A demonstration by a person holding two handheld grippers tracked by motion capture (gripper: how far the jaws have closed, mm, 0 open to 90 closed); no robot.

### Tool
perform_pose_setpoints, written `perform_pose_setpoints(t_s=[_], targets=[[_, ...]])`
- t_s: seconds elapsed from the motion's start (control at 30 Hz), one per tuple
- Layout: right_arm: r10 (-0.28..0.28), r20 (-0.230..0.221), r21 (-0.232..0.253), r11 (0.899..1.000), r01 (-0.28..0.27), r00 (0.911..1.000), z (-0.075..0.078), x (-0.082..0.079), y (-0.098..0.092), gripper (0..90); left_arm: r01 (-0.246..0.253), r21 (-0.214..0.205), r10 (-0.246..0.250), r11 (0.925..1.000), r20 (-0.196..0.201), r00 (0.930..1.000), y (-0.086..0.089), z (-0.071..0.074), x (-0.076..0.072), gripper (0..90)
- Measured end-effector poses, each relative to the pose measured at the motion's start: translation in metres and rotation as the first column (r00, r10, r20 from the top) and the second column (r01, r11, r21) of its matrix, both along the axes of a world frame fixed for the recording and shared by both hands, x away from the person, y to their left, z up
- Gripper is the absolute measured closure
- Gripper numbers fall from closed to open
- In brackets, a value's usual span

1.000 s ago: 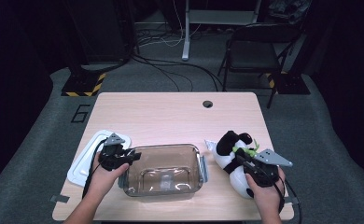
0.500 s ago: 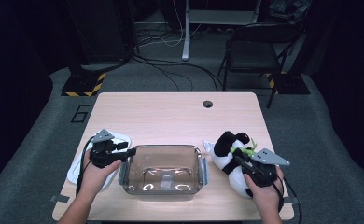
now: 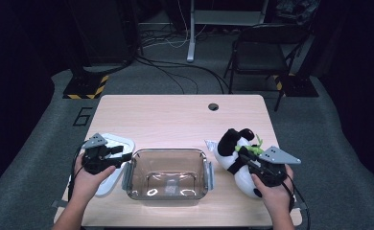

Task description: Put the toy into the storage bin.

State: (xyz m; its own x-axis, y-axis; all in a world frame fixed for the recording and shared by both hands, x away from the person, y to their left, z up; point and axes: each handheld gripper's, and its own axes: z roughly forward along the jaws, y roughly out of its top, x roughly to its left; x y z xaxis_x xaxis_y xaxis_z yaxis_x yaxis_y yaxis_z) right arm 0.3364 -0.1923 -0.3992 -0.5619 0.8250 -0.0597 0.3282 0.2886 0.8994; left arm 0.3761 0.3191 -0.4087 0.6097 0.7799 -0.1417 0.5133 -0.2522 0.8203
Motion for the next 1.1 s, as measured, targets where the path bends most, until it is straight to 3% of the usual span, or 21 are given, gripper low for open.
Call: perform_pose_setpoints(t_s=[0.23,0.4,0.53,0.77,1.1], targets=[[0.051,0.0,0.013,0.999,-0.051,0.9987,0.015,0.004,0.0,76.5,-0.002,-0.003,0.002,1.0,0.011,0.9999,0.006,0.0,-0.004,45.8],[0.121,0.019,0.021,0.992,-0.121,0.9925,0.033,0.005,0.0,76.5,-0.01,-0.013,0.01,0.9999,0.012,0.9999,0.011,0.0,-0.006,45.8],[0.192,0.032,0.047,0.98,-0.193,0.9809,0.045,0.007,-0.001,76.5,-0.022,-0.019,0.022,0.9996,0.016,0.9996,0.016,0.002,-0.008,45.8],[0.32,0.06,0.11,0.94,-0.324,0.9457,0.067,0.01,0.003,76.5,-0.046,-0.035,0.047,0.9983,0.02,0.9987,0.019,0.001,-0.009,45.8],[0.396,0.107,0.132,0.904,-0.408,0.9121,0.084,0.011,0.025,76.5,-0.045,-0.034,0.046,0.9984,0.012,0.9989,0.021,0.0,-0.009,45.8]])
